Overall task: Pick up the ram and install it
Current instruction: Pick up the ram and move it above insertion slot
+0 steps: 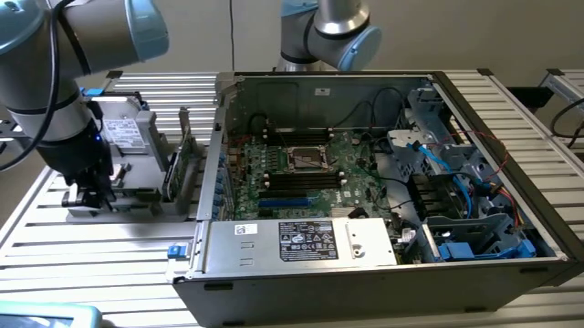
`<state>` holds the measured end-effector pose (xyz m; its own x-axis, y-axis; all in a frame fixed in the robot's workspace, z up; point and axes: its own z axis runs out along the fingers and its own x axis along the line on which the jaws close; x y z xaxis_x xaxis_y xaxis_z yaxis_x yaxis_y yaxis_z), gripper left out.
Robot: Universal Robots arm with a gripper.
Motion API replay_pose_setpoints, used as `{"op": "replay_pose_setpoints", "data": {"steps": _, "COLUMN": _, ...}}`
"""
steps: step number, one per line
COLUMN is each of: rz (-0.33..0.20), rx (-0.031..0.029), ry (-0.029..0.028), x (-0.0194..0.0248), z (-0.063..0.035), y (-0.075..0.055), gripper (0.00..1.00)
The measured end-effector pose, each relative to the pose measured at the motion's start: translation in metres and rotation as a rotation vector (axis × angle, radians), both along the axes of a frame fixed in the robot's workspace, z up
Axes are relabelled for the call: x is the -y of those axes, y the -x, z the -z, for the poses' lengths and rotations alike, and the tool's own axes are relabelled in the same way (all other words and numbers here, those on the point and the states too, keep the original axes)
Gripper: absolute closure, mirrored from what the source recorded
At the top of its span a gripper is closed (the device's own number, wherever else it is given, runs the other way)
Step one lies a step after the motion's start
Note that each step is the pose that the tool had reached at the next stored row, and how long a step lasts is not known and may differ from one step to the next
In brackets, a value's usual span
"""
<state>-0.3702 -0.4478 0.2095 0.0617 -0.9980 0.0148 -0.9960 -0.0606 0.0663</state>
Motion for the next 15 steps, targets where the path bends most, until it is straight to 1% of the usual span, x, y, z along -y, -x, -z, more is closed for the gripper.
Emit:
{"op": "replay_pose_setpoints", "data": {"steps": 4, "rz": 0.0, "rx": 0.0003, "ry": -0.0003, "x": -0.0034, "z": 0.0064, "y": 0.0, "gripper": 0.69}}
{"op": "replay_pose_setpoints", "data": {"steps": 9, "rz": 0.0, "rx": 0.0016, "ry": -0.0003, "x": -0.0046, "z": 0.0108, "y": 0.0, "gripper": 0.69}}
{"op": "replay_pose_setpoints", "data": {"steps": 14, "rz": 0.0, "rx": 0.0015, "ry": -0.0002, "x": -0.0047, "z": 0.0109, "y": 0.0, "gripper": 0.69}}
{"op": "replay_pose_setpoints", "data": {"steps": 15, "rz": 0.0, "rx": 0.0016, "ry": -0.0003, "x": -0.0047, "z": 0.0109, "y": 0.0, "gripper": 0.71}}
